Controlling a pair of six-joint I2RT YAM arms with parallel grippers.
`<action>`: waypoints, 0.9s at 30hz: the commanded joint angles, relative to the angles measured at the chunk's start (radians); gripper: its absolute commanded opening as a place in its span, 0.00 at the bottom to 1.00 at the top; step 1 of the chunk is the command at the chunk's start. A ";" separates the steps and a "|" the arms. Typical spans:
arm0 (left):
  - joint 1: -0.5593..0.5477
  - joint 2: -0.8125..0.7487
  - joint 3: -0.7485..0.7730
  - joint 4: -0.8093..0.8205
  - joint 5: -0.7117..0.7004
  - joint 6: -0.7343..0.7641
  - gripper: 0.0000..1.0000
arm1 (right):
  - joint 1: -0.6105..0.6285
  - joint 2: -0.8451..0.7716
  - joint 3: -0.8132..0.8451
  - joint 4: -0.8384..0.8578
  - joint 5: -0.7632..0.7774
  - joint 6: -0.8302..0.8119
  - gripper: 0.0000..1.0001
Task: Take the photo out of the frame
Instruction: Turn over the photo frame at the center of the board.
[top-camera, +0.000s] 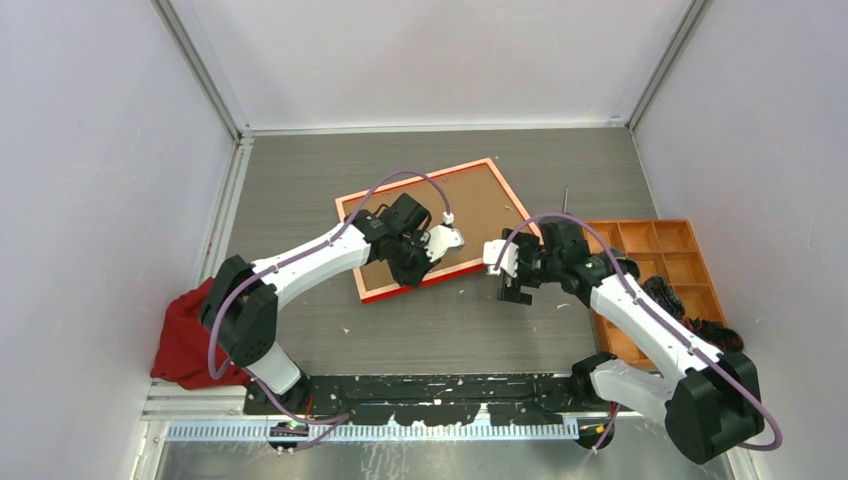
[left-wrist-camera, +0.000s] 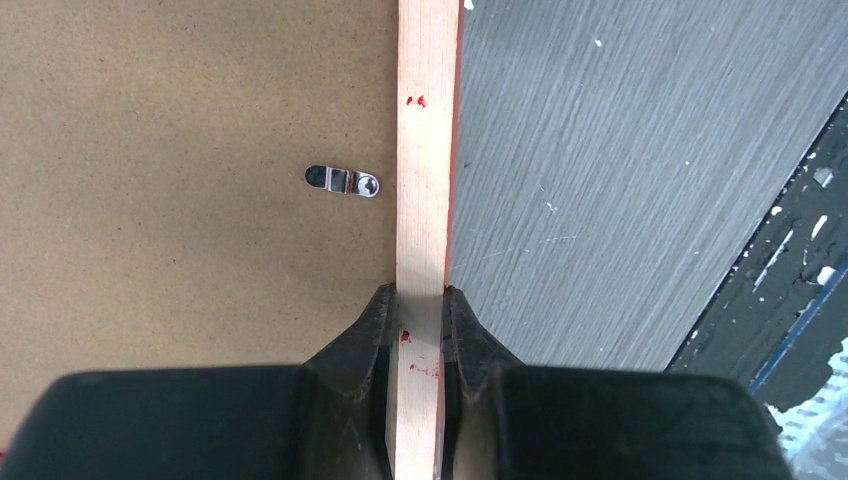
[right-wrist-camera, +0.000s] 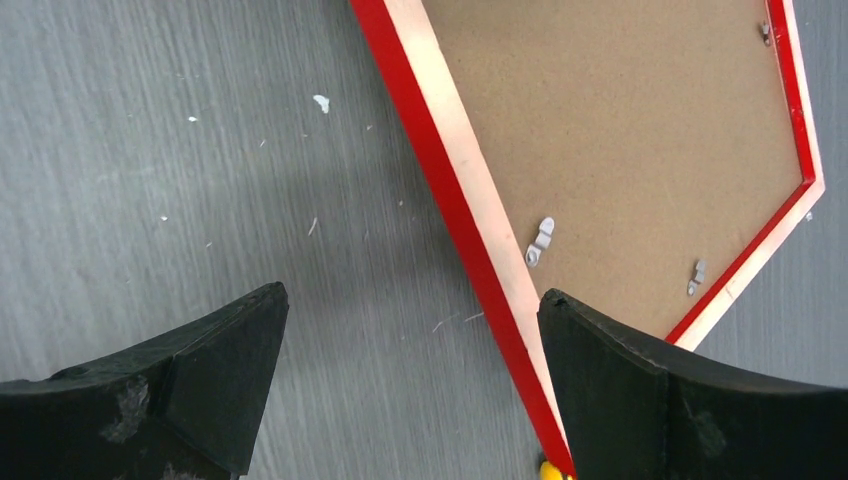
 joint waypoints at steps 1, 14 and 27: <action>0.009 -0.054 0.065 -0.007 0.060 -0.011 0.00 | 0.067 0.025 -0.026 0.216 0.120 0.038 1.00; 0.019 -0.062 0.070 -0.024 0.110 -0.011 0.00 | 0.182 0.130 -0.154 0.575 0.290 0.009 0.99; 0.035 -0.055 0.076 -0.035 0.149 -0.016 0.00 | 0.271 0.167 -0.200 0.628 0.363 -0.125 0.78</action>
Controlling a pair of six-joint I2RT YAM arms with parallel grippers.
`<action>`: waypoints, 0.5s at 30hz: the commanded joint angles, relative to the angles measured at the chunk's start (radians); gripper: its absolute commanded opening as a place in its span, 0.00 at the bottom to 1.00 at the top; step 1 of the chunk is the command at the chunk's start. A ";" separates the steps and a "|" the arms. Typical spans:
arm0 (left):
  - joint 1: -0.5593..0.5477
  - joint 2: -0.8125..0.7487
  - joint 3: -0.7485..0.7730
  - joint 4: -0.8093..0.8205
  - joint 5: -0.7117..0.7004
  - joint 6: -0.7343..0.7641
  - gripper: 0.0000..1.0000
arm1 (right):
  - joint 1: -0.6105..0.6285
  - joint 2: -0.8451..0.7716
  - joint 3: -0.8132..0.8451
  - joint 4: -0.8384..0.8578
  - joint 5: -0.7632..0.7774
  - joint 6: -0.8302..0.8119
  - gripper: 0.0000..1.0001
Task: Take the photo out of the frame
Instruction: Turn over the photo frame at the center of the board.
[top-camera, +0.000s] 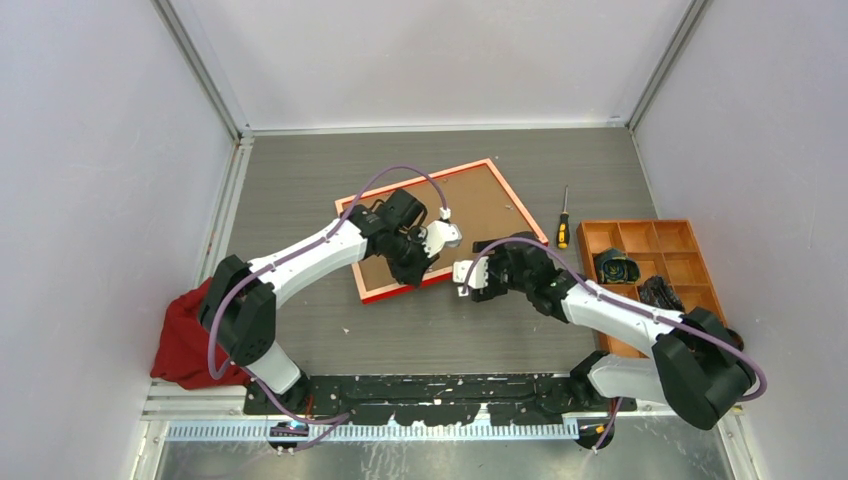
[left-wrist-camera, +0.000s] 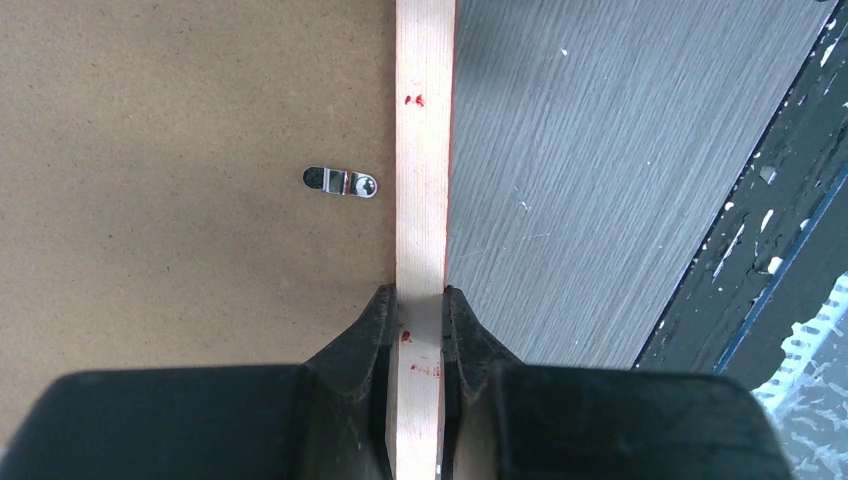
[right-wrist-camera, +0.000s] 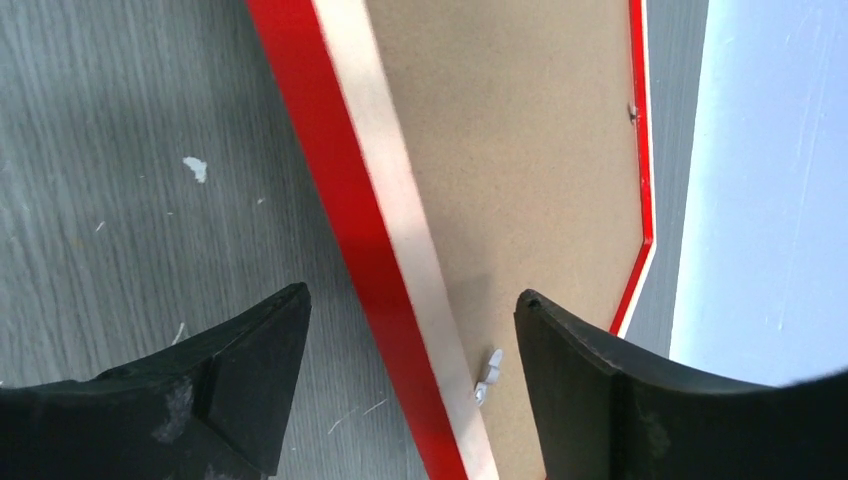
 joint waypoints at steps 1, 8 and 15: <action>0.006 -0.056 0.050 0.001 0.067 -0.013 0.00 | 0.027 0.007 -0.016 0.038 0.026 -0.081 0.73; 0.009 -0.053 0.053 0.000 0.081 -0.013 0.00 | 0.057 0.051 -0.019 0.049 0.067 -0.108 0.64; 0.013 -0.048 0.055 -0.002 0.094 -0.012 0.00 | 0.106 0.099 -0.031 0.101 0.157 -0.175 0.35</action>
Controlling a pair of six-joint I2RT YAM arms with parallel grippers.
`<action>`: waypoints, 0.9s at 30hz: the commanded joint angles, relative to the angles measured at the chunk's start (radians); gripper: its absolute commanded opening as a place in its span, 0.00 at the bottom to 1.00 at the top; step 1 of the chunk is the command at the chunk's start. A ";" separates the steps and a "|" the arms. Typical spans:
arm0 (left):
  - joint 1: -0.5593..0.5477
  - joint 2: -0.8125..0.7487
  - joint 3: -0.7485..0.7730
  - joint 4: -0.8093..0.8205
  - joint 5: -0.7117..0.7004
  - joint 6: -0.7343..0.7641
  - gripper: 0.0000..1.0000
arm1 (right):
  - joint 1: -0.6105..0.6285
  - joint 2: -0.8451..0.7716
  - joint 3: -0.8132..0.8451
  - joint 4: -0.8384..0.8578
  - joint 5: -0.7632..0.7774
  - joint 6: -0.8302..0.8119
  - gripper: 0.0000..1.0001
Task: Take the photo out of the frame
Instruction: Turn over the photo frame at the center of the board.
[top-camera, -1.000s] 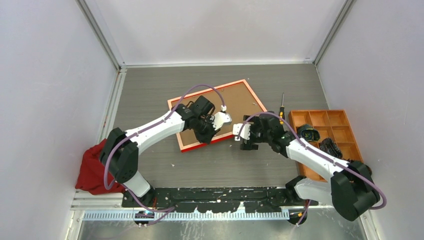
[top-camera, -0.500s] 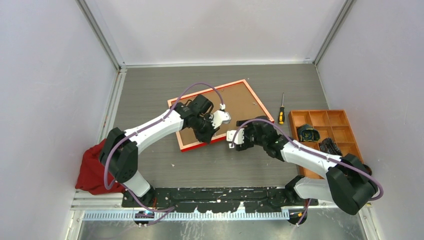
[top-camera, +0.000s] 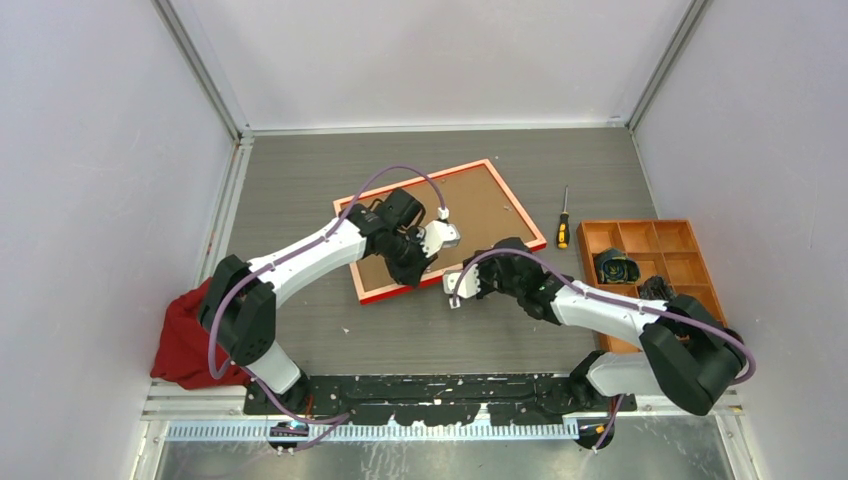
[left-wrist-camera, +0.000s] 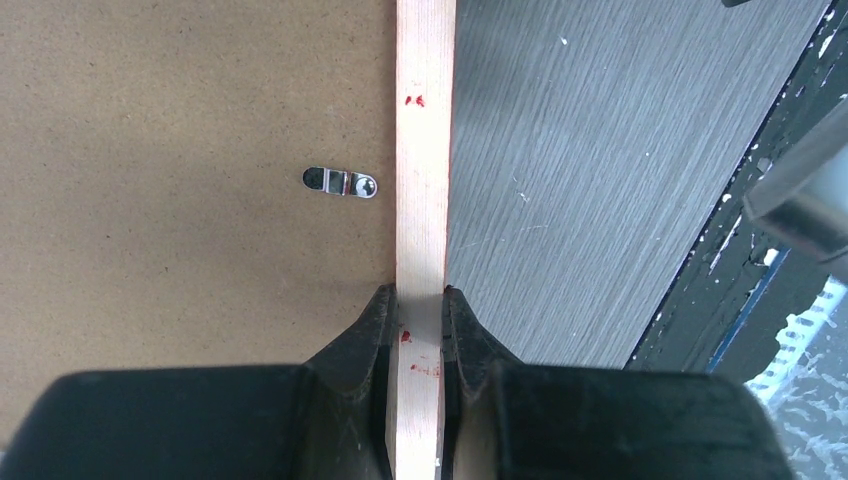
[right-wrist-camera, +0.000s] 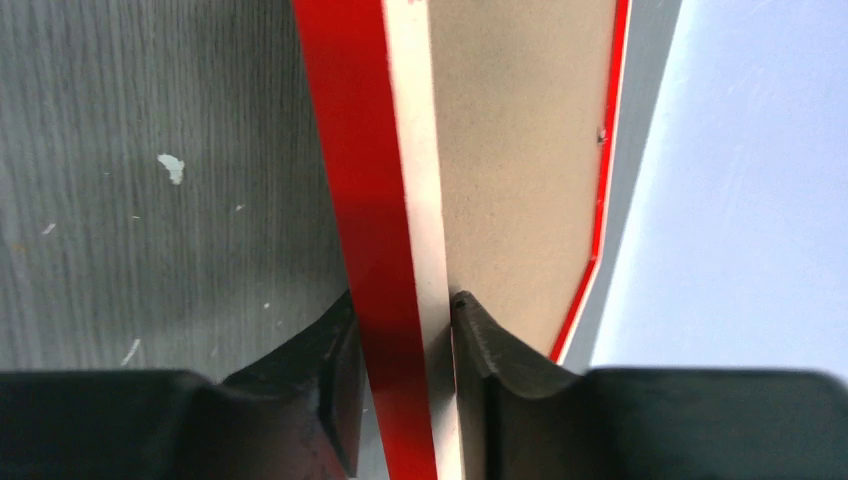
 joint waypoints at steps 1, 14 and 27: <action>0.006 -0.048 0.054 0.012 0.081 -0.015 0.00 | 0.034 0.032 -0.025 0.049 0.063 -0.049 0.31; 0.044 -0.072 0.065 0.017 0.064 -0.022 0.20 | 0.074 0.027 -0.066 0.147 0.156 -0.133 0.05; 0.128 -0.181 0.062 0.038 0.054 -0.037 0.49 | 0.076 -0.009 -0.075 0.175 0.166 -0.132 0.01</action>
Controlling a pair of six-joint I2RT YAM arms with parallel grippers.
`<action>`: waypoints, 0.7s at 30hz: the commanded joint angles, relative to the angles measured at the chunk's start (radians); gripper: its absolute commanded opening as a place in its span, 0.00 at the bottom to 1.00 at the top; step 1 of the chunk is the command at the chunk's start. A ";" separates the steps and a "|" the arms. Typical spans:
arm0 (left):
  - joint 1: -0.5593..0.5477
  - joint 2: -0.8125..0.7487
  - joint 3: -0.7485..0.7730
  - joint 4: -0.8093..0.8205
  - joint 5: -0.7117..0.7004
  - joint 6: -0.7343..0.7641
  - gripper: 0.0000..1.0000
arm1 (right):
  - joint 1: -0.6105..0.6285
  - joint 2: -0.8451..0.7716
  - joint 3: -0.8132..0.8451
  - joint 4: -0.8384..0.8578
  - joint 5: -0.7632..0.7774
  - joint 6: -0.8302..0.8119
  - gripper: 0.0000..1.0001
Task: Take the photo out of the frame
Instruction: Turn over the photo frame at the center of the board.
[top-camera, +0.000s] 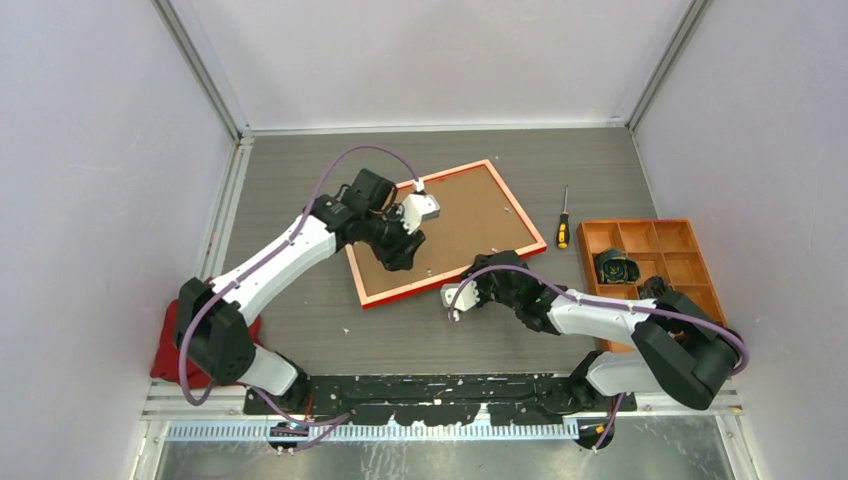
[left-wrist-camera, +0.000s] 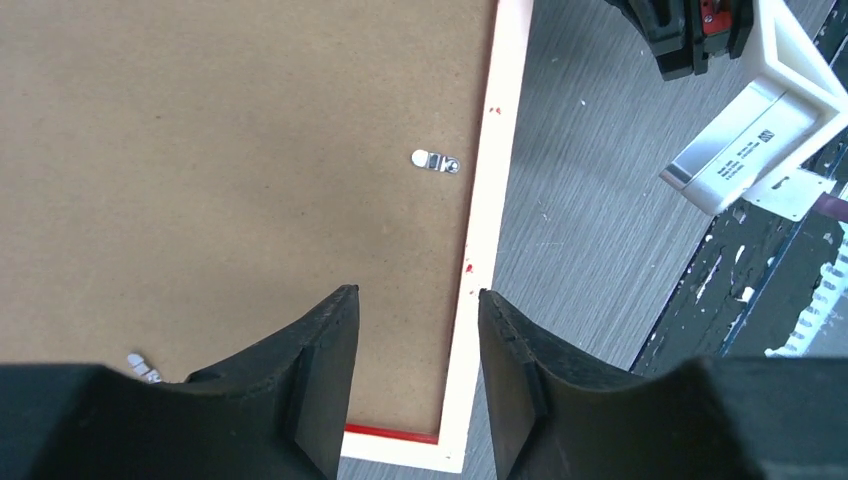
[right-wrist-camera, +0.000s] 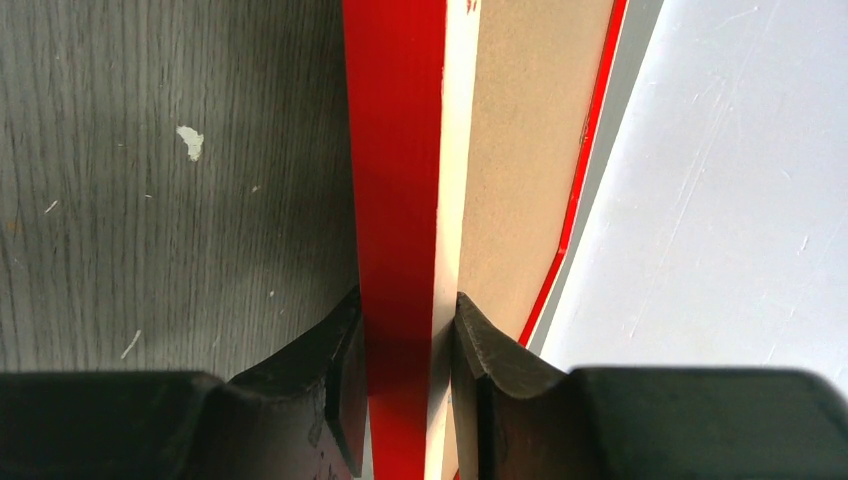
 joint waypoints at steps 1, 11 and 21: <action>0.039 -0.076 0.043 0.031 0.011 -0.013 0.51 | 0.005 -0.044 0.005 0.047 0.020 0.001 0.01; 0.235 -0.179 0.013 0.133 -0.259 -0.099 0.60 | 0.051 -0.075 0.164 -0.234 0.071 0.161 0.00; 0.527 -0.334 -0.125 0.191 -0.155 -0.135 0.63 | 0.096 -0.021 0.605 -0.712 0.104 0.477 0.01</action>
